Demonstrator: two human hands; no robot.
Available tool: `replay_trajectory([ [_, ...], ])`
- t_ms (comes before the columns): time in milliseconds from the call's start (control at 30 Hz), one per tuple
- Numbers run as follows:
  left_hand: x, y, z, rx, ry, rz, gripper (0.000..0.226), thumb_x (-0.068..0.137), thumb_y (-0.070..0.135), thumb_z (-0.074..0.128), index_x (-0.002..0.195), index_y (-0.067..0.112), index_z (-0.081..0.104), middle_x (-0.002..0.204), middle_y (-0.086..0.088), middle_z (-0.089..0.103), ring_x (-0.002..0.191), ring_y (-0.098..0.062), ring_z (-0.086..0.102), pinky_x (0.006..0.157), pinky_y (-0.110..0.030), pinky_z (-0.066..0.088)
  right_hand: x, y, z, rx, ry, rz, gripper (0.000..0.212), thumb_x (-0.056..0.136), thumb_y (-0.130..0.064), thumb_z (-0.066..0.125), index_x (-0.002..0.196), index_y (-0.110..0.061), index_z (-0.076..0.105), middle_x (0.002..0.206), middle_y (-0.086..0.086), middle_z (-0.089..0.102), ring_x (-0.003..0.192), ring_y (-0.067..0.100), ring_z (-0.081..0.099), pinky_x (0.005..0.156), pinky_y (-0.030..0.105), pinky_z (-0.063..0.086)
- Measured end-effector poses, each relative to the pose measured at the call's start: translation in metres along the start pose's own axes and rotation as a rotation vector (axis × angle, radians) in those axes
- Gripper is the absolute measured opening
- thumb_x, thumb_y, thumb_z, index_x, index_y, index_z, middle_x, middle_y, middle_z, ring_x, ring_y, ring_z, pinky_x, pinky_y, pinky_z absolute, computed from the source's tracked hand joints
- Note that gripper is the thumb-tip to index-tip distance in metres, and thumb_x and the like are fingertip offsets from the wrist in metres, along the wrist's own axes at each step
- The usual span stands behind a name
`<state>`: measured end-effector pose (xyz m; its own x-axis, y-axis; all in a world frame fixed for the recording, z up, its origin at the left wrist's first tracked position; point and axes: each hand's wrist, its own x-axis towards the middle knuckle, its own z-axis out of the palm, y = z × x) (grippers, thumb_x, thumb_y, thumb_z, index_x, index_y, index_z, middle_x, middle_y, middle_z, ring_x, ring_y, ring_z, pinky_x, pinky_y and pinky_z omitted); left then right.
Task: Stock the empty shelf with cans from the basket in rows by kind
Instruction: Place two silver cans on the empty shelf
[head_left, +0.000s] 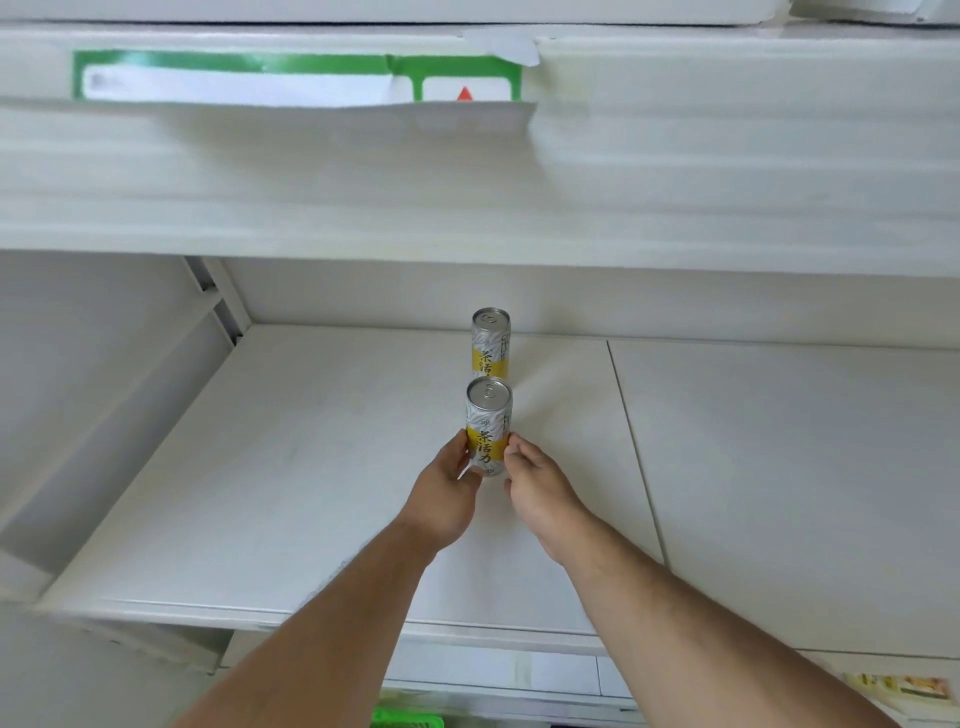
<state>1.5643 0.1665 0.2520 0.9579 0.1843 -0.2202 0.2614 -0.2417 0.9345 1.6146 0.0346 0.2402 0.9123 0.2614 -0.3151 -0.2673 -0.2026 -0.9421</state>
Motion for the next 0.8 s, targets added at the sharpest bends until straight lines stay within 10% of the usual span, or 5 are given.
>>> replay_trajectory([
  [800,0.071,0.038,-0.022,0.19,-0.096,-0.027,0.056,0.095,0.011,0.043,0.142,0.04,0.048,0.129,0.013,0.064,0.116,-0.011,0.059,0.096,-0.026,0.045,0.069,-0.037,-0.003,-0.042,0.011,-0.032,0.036,0.102,-0.029,0.037,0.118,-0.026,0.07,0.105,-0.007,0.072,0.083,0.007,0.057,0.077,0.026,0.044],
])
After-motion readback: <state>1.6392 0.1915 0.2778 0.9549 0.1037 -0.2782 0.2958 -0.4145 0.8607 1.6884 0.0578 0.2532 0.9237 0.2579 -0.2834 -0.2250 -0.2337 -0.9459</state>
